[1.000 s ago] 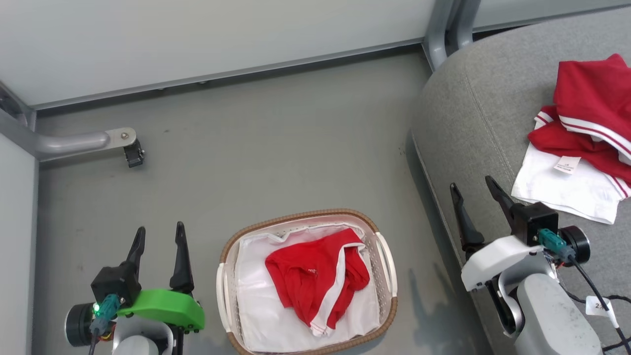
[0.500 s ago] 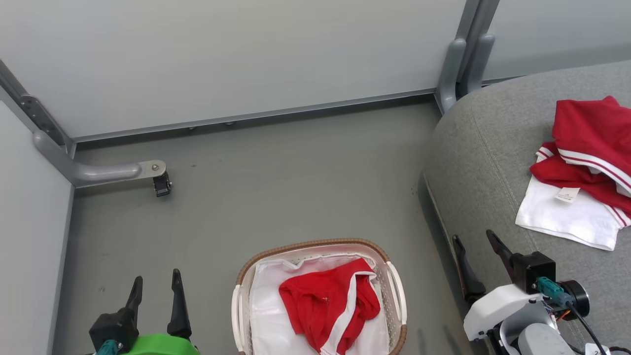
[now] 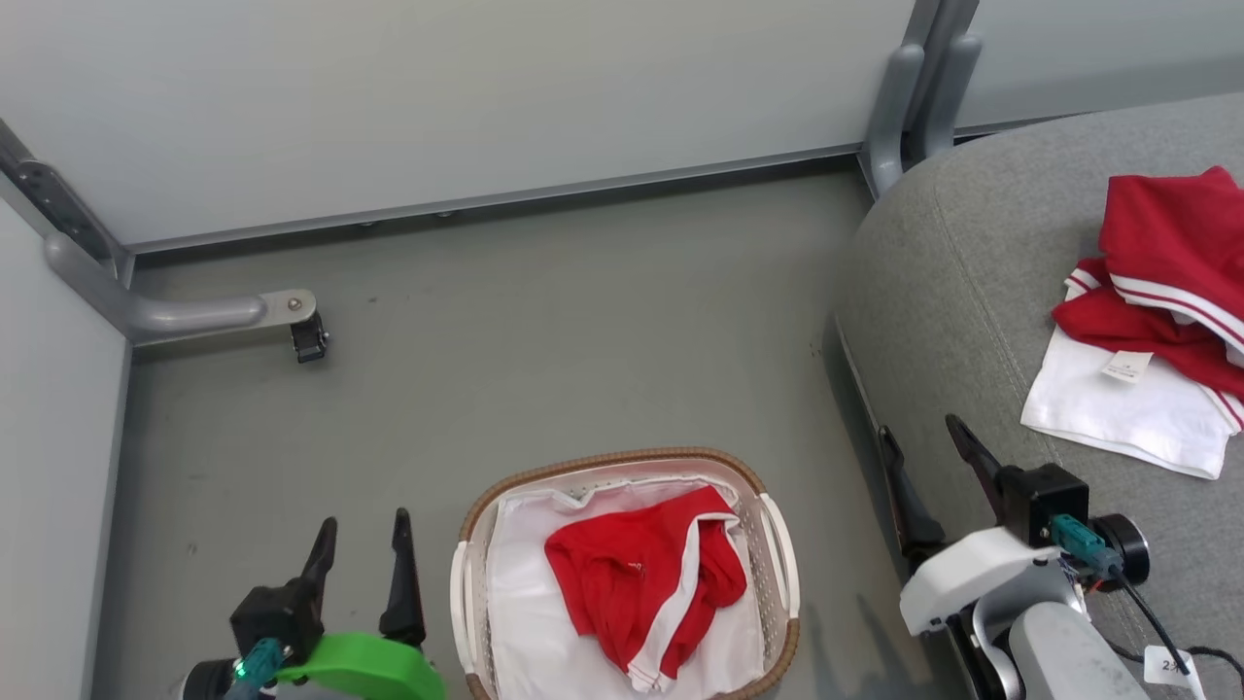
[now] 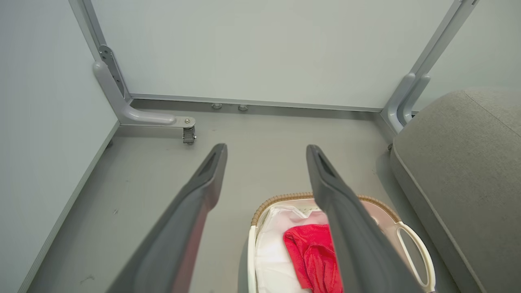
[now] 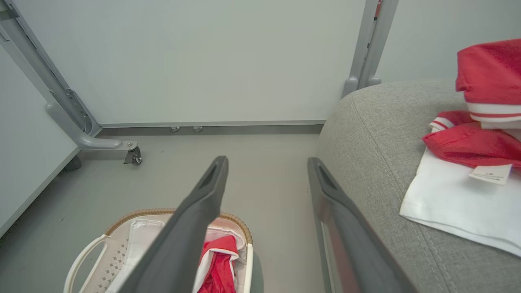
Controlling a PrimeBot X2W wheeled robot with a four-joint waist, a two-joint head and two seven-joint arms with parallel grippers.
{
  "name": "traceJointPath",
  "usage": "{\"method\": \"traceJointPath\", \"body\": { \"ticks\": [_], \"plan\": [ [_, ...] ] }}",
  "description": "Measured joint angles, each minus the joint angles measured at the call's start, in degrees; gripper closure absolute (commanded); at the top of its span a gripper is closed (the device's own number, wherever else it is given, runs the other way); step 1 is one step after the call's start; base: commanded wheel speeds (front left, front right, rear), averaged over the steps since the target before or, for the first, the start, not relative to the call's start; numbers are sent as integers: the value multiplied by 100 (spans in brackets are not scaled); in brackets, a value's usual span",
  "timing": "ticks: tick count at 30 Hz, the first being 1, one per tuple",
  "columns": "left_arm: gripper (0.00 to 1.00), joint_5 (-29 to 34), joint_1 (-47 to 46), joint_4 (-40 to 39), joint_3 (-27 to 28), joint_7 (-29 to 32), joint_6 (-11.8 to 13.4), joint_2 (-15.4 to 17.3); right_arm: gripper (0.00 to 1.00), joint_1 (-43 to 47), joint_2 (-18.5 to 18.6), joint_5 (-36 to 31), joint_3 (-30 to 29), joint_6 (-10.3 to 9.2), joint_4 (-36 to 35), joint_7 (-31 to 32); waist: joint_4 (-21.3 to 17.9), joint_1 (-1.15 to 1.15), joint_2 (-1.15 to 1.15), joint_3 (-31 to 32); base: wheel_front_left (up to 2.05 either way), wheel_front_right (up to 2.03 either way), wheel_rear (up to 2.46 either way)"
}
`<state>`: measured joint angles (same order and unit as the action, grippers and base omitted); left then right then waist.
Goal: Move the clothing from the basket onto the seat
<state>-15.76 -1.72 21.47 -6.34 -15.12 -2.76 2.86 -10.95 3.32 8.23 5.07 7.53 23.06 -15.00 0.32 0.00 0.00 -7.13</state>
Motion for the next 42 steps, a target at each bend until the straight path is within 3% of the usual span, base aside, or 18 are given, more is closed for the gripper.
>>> {"method": "traceJointPath", "body": {
  "ticks": [16, 30, 42],
  "plan": [
    [0, -97, -1567, 1046, -1349, 1, -82, -13, 0, -1341, 38, 333, 323, 0, -893, 0, -457, 0, 0, -1405, 0, 0, 0],
    [0, 272, -2872, 2368, -1991, 0, -231, -30, 0, -2064, -13, 511, 541, 0, -1599, 0, -1090, 1, 0, -2803, 0, 0, 0],
    [0, 219, -3612, 3301, -2491, 0, -328, -21, 0, -2364, -32, 533, 667, 0, -1880, 0, -1517, 1, 0, -3792, 0, 0, 0]
  ]
}}
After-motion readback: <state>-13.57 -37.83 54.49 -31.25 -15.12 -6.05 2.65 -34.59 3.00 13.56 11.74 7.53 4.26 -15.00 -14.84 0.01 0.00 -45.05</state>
